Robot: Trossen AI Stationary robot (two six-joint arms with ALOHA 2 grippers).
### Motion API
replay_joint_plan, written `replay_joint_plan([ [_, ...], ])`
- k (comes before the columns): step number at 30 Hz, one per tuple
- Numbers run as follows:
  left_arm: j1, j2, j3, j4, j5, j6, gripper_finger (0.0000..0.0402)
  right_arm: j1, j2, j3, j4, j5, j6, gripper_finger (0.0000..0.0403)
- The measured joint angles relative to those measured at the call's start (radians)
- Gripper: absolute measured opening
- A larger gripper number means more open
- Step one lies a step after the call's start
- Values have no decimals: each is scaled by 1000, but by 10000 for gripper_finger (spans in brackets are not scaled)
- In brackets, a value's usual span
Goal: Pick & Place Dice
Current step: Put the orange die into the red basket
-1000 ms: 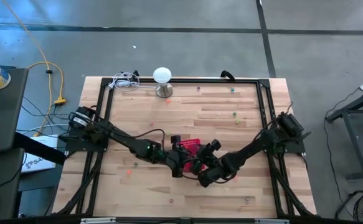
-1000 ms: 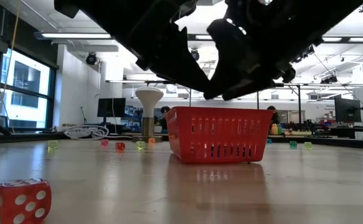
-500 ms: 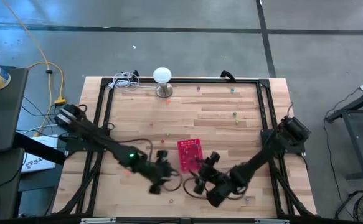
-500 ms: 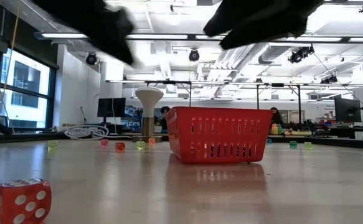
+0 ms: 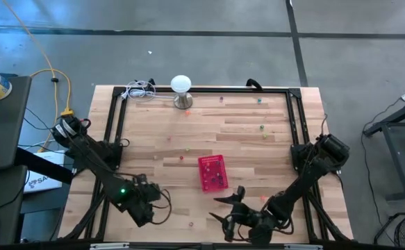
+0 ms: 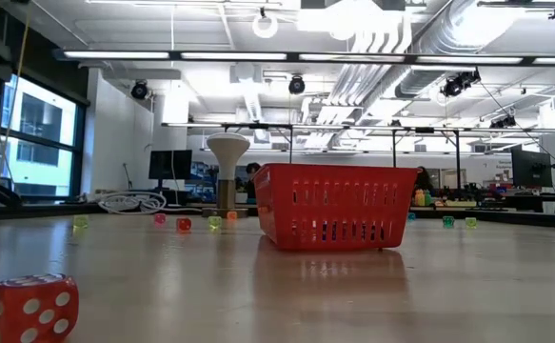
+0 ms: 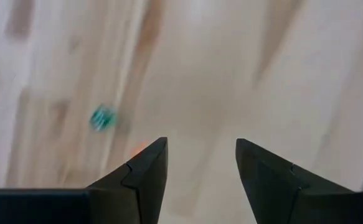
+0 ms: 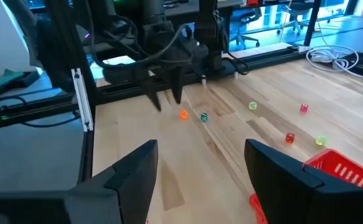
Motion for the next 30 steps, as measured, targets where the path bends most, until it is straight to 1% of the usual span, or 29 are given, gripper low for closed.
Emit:
replay_joint_plan([
  [4, -1, 0, -1, -128, 34, -121, 181, -1, 8, 0, 2, -27, 1, 231],
  [6, 23, 0, -11, -166, 76, -182, 181, -1, 9, 0, 3, -34, 1, 231],
  [8, 50, 0, -22, -207, 102, -204, 181, -5, 9, 0, 2, -60, 3, 231],
  [10, 77, 0, -33, -213, 125, -192, 181, -5, 9, 0, -2, -72, 3, 231],
  [14, 137, 0, -58, -186, 183, -145, 181, -4, 9, 0, -1, -78, 0, 231],
  [16, 159, 0, -83, -145, 185, -92, 181, -4, 9, 0, 0, -84, 0, 231],
  [19, 180, 0, -128, -79, 217, -13, 181, -3, 9, 0, 0, -107, 0, 231],
  [21, 188, 0, -151, -55, 239, -5, 181, 0, 9, 0, 0, -109, 0, 231],
  [24, 188, 0, -166, -27, 235, -4, 181, 0, 9, 0, -1, -109, -1, 231],
  [28, 188, 0, -194, 63, 237, -3, 181, 0, 9, 0, -2, -109, -1, 231],
  [30, 188, 0, -207, 73, 240, -3, 181, 0, 9, 0, -2, -109, -1, 231],
])
